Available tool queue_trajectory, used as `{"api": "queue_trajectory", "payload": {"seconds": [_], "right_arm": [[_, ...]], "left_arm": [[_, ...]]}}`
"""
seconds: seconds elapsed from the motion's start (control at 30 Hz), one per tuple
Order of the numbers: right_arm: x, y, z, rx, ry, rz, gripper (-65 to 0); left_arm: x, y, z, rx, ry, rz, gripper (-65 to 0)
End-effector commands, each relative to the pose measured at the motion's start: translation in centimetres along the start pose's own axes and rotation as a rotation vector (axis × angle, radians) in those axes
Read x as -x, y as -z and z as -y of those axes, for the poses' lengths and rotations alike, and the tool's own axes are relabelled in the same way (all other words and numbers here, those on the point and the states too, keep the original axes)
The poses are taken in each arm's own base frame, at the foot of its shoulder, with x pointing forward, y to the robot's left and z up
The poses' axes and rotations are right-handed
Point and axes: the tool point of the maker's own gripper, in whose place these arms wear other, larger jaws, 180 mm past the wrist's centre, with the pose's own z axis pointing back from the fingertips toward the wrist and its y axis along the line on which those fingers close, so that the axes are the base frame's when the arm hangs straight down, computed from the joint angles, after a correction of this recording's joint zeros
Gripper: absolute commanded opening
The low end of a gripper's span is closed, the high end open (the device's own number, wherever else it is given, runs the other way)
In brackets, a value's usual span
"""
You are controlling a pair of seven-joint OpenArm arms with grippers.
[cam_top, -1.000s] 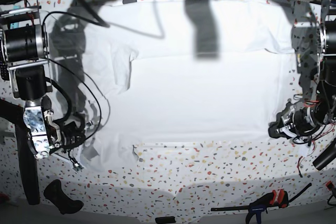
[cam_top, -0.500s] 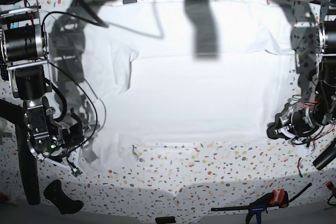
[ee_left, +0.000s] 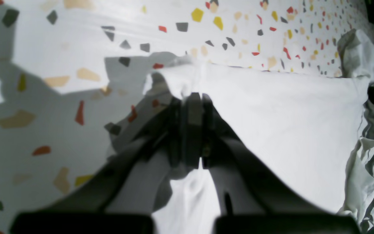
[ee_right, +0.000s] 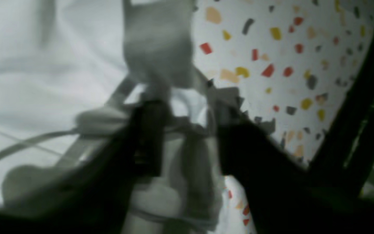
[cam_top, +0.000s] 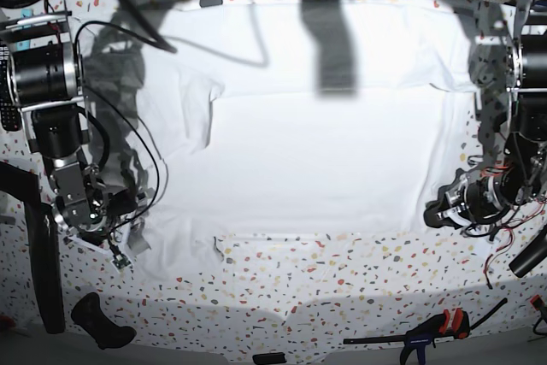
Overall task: Fold the T-shirt properly
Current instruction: 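Lower both grippers and close them on the shirt's side edges, then lift the side edges and fold them inward toward the shirt center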
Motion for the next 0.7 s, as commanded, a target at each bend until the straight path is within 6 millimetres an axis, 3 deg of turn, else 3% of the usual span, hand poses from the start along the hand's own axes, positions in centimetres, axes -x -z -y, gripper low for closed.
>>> {"api": "queue_trajectory", "payload": {"seconds": [0.0, 0.03, 0.17, 0.3, 0.57, 0.67], "right_arm": [[-1.7, -0.6, 2.3, 0.049, 0.004, 0.036, -56.3], [-1.7, -0.6, 2.3, 0.049, 0.004, 0.035, -64.9], [-0.8, -0.7, 2.5, 0.053, 0.006, -0.033, -65.0], [-1.6, -1.4, 3.3, 0.069, 0.006, -0.040, -65.0], [-7.6, -4.8, 2.7, -0.016, 0.021, 0.057, -65.0], [-9.0, -5.8, 2.7, -0.014, 0.015, 0.075, -65.0]], "left_arm": [[-2.9, -0.6, 0.8, 0.022, 0.027, 0.065, -65.0], [-2.9, -0.6, 0.8, 0.022, 0.027, 0.065, -65.0], [-2.9, -0.6, 0.8, 0.022, 0.027, 0.065, -65.0], [-3.0, -0.6, 0.8, 0.022, 0.027, 0.066, -65.0], [-3.0, -0.6, 0.8, 0.022, 0.027, 0.068, -65.0], [-3.0, -0.6, 0.8, 0.022, 0.027, 0.068, -65.0]]}}
